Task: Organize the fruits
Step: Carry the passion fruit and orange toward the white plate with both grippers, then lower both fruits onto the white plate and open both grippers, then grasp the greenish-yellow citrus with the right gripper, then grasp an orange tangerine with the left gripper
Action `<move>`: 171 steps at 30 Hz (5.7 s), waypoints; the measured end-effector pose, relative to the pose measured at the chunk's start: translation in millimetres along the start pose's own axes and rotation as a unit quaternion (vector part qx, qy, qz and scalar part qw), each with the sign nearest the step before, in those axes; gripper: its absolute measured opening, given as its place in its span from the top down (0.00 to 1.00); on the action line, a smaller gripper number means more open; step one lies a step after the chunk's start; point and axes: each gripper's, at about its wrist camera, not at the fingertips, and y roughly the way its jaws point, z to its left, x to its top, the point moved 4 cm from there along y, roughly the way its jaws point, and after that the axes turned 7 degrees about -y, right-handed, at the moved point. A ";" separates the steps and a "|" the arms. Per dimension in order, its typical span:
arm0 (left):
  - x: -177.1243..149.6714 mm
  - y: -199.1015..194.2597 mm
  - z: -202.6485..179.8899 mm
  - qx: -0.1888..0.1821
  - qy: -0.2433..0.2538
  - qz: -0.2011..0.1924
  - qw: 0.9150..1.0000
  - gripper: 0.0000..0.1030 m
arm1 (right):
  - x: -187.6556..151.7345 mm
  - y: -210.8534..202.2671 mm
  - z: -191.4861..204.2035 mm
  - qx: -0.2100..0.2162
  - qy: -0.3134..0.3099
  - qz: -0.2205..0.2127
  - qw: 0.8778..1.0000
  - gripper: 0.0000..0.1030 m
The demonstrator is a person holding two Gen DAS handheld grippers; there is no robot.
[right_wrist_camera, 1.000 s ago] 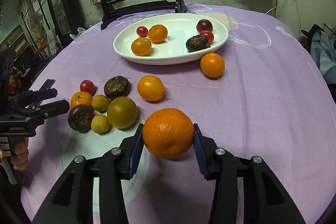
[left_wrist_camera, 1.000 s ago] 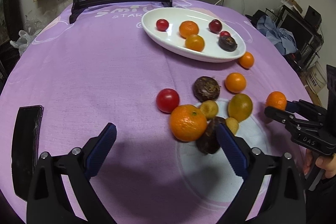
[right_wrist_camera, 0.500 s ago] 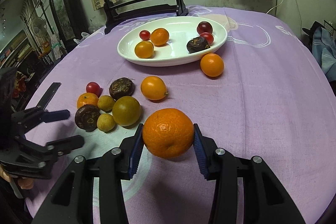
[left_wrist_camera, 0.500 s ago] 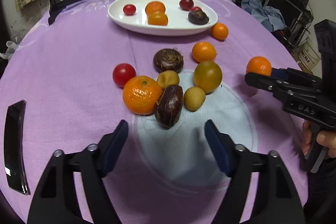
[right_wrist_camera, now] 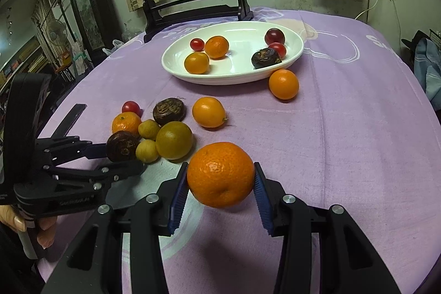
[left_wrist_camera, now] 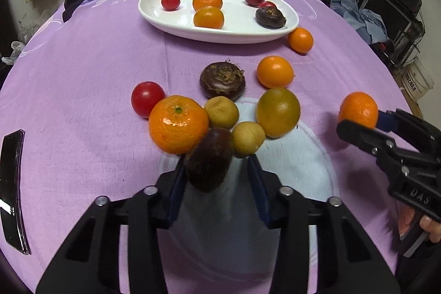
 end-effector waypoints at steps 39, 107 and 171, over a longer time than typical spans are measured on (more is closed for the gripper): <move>132.7 -34.1 6.4 -0.011 0.008 -0.088 0.996 0.72 | 114.9 -2.5 -7.7 -0.021 -0.048 -0.064 0.997 0.56; 34.3 -29.7 78.9 0.034 -0.084 -0.074 0.993 0.18 | 27.0 34.8 53.4 -0.056 -0.057 0.018 0.997 0.41; 16.9 2.6 15.1 0.021 0.000 -0.029 0.999 0.60 | 10.6 0.2 18.0 -0.008 -0.004 -0.022 1.000 0.61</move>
